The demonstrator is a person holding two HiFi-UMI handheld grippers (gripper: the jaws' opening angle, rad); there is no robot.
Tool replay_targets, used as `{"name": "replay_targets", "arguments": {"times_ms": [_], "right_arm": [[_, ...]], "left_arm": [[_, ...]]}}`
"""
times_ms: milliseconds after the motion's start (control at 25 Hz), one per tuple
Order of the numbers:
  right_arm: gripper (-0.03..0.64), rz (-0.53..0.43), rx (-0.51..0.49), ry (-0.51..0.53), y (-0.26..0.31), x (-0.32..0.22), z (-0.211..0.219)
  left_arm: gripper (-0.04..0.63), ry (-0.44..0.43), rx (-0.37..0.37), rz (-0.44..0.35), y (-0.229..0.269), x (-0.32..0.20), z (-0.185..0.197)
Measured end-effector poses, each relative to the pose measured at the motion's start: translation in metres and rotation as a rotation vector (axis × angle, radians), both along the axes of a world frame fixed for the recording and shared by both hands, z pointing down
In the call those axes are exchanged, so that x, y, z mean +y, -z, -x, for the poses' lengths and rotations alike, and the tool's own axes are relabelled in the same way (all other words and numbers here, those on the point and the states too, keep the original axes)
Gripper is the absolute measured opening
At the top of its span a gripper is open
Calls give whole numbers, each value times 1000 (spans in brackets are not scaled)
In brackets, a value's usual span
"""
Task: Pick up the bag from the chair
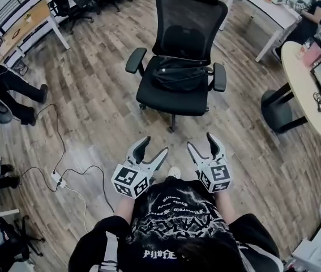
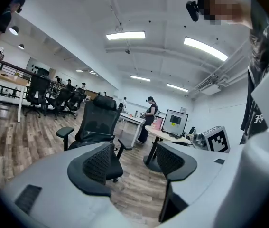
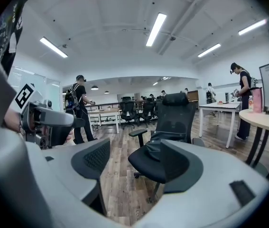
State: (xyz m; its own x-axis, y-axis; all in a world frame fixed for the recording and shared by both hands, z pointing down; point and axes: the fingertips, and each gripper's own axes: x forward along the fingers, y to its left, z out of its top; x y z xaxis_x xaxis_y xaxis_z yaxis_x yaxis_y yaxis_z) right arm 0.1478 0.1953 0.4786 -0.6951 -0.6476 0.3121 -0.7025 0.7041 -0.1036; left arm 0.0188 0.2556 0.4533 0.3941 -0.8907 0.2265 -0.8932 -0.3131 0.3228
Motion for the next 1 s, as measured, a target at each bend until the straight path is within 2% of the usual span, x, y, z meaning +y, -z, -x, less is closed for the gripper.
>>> {"name": "replay_targets", "arguments": {"times_ms": [240, 440, 640, 720, 880, 1000], "right_arm": [[344, 14, -6, 24, -4, -43, -16], [344, 50, -11, 49, -13, -52, -17], [332, 52, -4, 54, -17, -61, -12], [330, 50, 5, 40, -21, -68, -12], [330, 52, 27, 5, -27, -88, -9], [330, 60, 39, 18, -28, -107, 4]], "left_arm": [[308, 52, -46, 41, -10, -39, -16], [307, 72, 14, 90, -20, -60, -22], [307, 99, -31, 136, -37, -78, -14], [307, 105, -15, 149, -46, -87, -9], [307, 72, 11, 165, -62, -117, -1], [307, 25, -7, 165, -64, -149, 4]]}}
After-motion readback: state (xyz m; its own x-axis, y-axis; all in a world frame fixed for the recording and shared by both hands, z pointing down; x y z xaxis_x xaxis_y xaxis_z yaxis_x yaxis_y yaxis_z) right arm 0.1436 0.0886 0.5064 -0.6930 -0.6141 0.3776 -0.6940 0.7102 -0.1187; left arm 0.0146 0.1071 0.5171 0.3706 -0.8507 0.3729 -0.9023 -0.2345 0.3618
